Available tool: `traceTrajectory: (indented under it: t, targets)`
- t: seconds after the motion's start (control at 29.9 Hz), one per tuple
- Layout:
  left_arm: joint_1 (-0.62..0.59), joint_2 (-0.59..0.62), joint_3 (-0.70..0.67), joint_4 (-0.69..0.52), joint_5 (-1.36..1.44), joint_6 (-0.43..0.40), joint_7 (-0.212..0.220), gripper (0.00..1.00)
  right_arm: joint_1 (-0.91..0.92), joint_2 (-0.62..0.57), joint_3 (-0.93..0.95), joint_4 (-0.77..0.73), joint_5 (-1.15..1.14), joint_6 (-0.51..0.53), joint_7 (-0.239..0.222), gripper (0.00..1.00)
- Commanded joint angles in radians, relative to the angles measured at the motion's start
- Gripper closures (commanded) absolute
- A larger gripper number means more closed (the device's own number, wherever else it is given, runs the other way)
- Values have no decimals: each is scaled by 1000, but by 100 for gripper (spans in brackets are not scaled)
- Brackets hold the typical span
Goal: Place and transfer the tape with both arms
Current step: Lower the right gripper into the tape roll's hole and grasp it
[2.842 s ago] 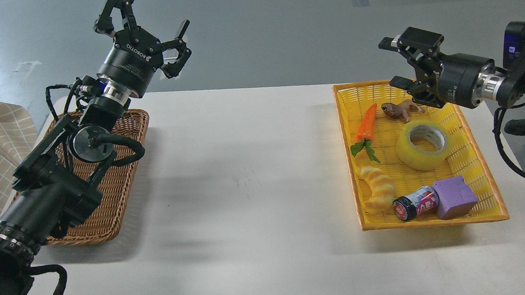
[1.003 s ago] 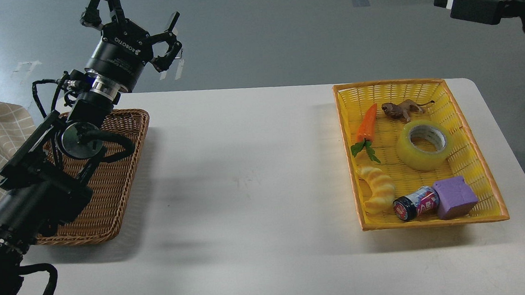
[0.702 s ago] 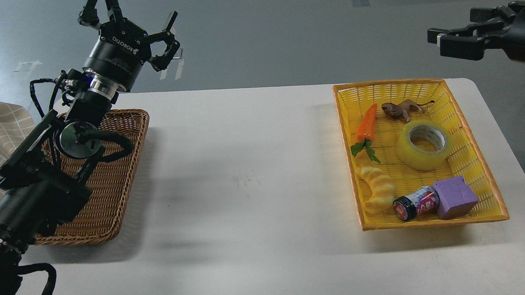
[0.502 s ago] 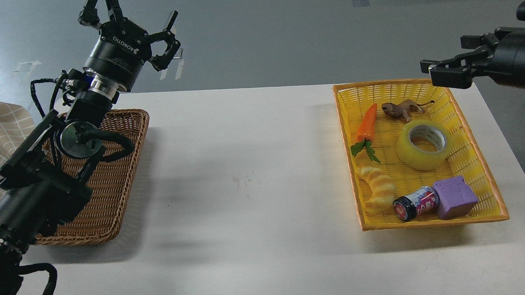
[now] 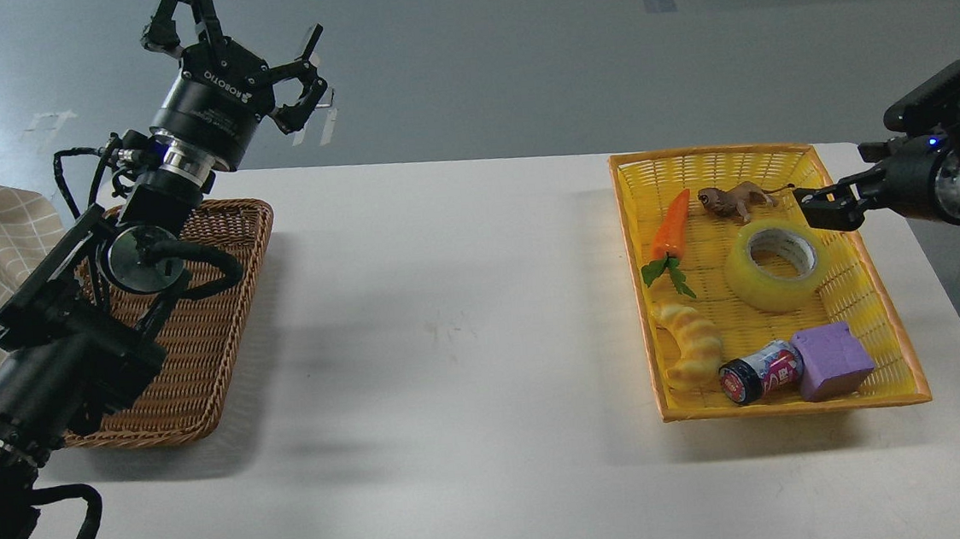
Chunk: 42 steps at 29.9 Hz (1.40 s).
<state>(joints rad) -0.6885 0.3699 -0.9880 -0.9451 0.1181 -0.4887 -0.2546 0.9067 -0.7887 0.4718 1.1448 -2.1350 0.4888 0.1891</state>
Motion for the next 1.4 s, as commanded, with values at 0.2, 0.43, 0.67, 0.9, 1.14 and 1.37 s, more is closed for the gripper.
traceTrajectory:
  t: [0.2,0.43,0.67,0.9,1.14,1.37]
  targets:
    - [3,-5,0,0,0,0,0,2,-3,54,-59,-146,1,0,0,7]
    - [4,-5,0,0,0,0,0,2,-2,109,-56,-212,3,0,-7,12]
    - [4,-3,0,0,0,0,0,2,0,161,-53,-272,4,0,-13,15]
    - [7,-9,0,0,0,0,0,2,3,230,-52,-330,7,0,-14,18]
    - [17,-9,0,0,0,0,0,2,3,272,-52,-372,13,0,-23,18]
    - [26,-8,0,-20,0,0,0,2,1,298,-52,-411,13,-19,-25,20]
